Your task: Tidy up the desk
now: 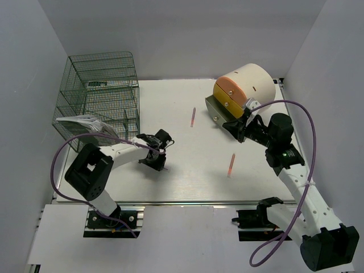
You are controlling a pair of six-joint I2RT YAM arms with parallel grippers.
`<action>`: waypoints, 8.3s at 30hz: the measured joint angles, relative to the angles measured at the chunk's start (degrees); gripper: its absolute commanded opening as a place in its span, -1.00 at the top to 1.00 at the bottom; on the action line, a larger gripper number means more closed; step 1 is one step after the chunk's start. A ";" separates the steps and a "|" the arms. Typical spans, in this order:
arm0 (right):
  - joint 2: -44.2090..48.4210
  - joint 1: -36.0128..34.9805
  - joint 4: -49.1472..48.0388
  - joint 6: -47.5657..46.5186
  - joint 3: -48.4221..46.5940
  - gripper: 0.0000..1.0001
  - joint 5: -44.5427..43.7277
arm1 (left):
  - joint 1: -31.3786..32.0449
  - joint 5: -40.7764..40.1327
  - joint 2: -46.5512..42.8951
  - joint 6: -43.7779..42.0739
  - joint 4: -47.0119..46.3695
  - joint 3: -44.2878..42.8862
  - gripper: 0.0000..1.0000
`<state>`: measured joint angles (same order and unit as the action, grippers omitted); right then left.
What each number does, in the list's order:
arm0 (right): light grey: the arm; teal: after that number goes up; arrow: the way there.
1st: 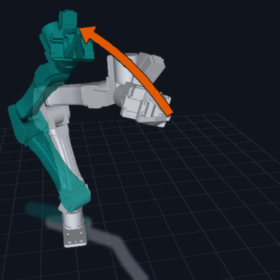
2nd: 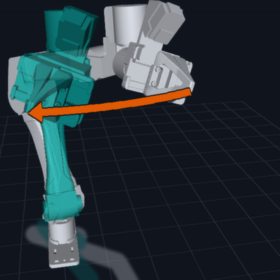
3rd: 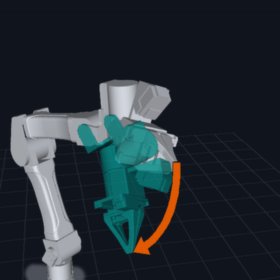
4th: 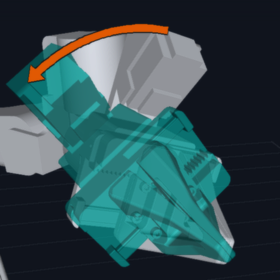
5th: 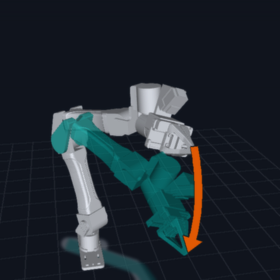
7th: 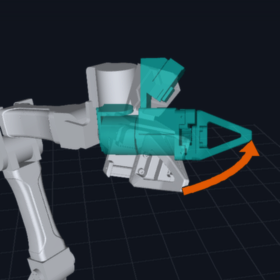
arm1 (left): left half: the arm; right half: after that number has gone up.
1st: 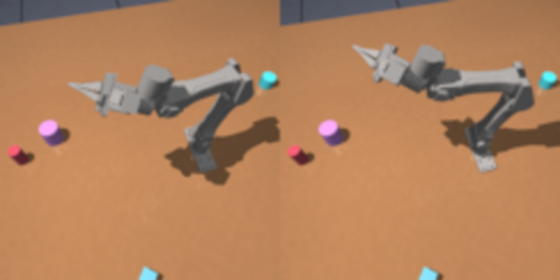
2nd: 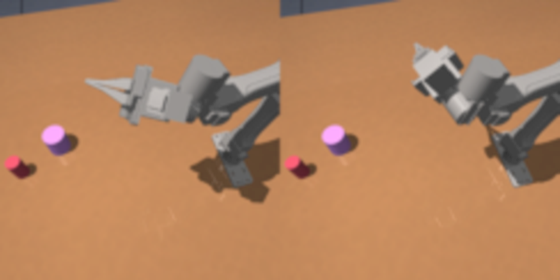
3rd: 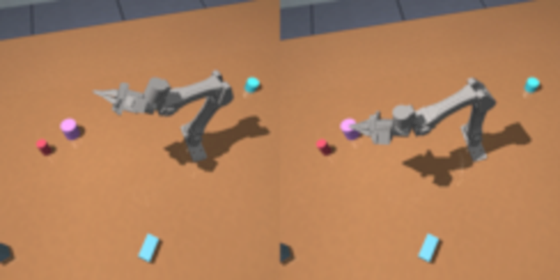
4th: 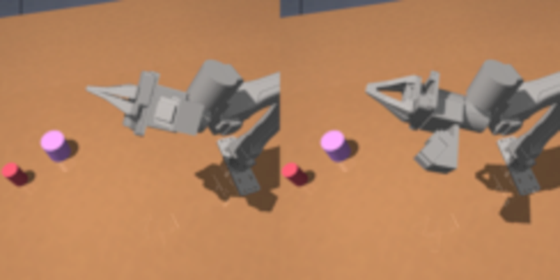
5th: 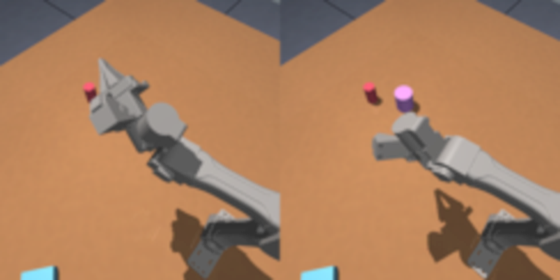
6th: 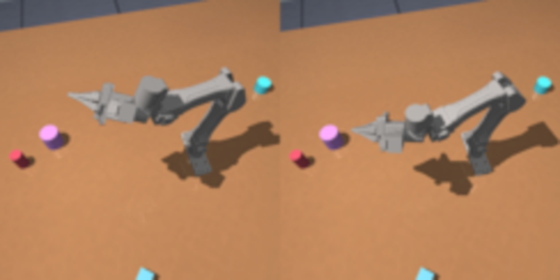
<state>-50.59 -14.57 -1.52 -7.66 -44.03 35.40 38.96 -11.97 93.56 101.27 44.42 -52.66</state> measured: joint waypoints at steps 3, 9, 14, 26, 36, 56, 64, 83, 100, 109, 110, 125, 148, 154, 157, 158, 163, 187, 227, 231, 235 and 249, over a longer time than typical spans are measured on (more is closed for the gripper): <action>0.13 0.33 -0.02 0.04 0.02 0.76 0.28 | 0.22 0.61 -1.29 -0.81 -1.16 1.44 0.55; 0.13 0.92 -0.02 0.13 0.02 0.77 0.83 | 1.09 2.78 -5.05 -7.76 -2.40 3.82 0.79; 0.15 1.25 0.00 0.09 0.02 0.77 0.79 | 2.12 6.29 -11.89 -20.11 -6.32 2.82 1.00; 0.09 4.85 -0.20 3.28 0.02 1.00 -14.60 | 2.47 15.32 2.75 -50.49 -28.85 -24.33 1.00; 0.66 7.80 -0.44 4.74 0.02 1.00 -20.85 | 1.90 17.07 29.16 -48.15 -34.67 -49.13 1.00; 1.29 9.01 -1.53 4.74 0.02 1.00 -20.96 | 1.66 20.61 37.68 -28.96 -44.00 -52.81 0.04; 1.29 10.14 -1.38 3.82 0.02 0.15 -14.97 | 1.36 22.49 40.11 -26.75 -44.87 -54.64 -0.03; -16.17 1.36 35.69 -22.14 -9.33 -0.12 -2.89 | -3.41 25.59 -19.82 -72.61 -45.51 -6.64 -0.46; -32.09 -7.54 40.02 -7.23 -6.78 0.34 -29.22 | -2.86 8.07 -39.04 -93.85 -35.23 10.60 -0.65; -38.18 -7.56 38.36 -3.72 -6.80 0.09 -31.21 | -2.12 5.55 -42.69 -95.08 -34.56 10.60 -0.65; -38.51 -7.56 38.18 -3.37 -6.82 0.07 -31.19 | -2.10 5.44 -42.77 -95.10 -34.53 10.60 -0.65; -42.62 -7.28 36.39 -2.51 -9.05 0.83 -32.46 | -2.10 4.83 -42.91 -95.32 -34.51 10.60 -0.65; -32.28 -10.95 22.53 -21.62 -30.62 1.00 -27.32 | -2.10 4.85 -40.74 -95.43 -35.45 10.73 -0.64; -40.17 -10.64 15.69 -21.29 -32.33 1.00 -36.52 | -2.10 4.85 -39.89 -95.91 -35.87 11.04 -0.64; -42.36 -10.25 13.94 -21.33 -32.28 1.00 -39.01 | -2.10 4.85 -39.58 -95.97 -35.87 11.06 -0.63; -42.77 -10.10 13.40 -21.38 -32.24 1.00 -39.69 | -2.10 4.85 -39.58 -96.00 -35.87 11.06 -0.63; -43.32 -9.05 11.28 -22.64 -31.61 0.86 -41.75 | -2.10 4.87 -39.50 -96.13 -35.91 11.06 -0.63; -36.54 -5.73 17.97 -17.57 -26.21 1.00 -20.44 | -2.71 16.00 -25.86 -89.42 -46.97 12.90 0.75; -3.87 1.95 8.57 2.16 -6.71 0.41 -6.27 | -0.02 -8.44 42.34 -82.42 -34.14 -50.71 0.09; -3.87 2.38 8.57 2.49 -6.71 0.41 -6.05 | 0.63 -9.11 43.25 -83.12 -34.42 -50.97 0.05; -3.89 2.69 8.55 2.78 -6.71 0.41 -6.01 | 1.14 -9.79 43.39 -83.67 -34.45 -51.04 0.19; -3.87 4.26 8.52 2.99 -6.69 0.41 -5.14 | 1.33 -9.77 36.44 -80.54 -37.07 -40.22 1.00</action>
<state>-54.46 -10.31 7.01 -4.67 -50.72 30.26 40.29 -21.74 129.99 20.73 7.35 -92.88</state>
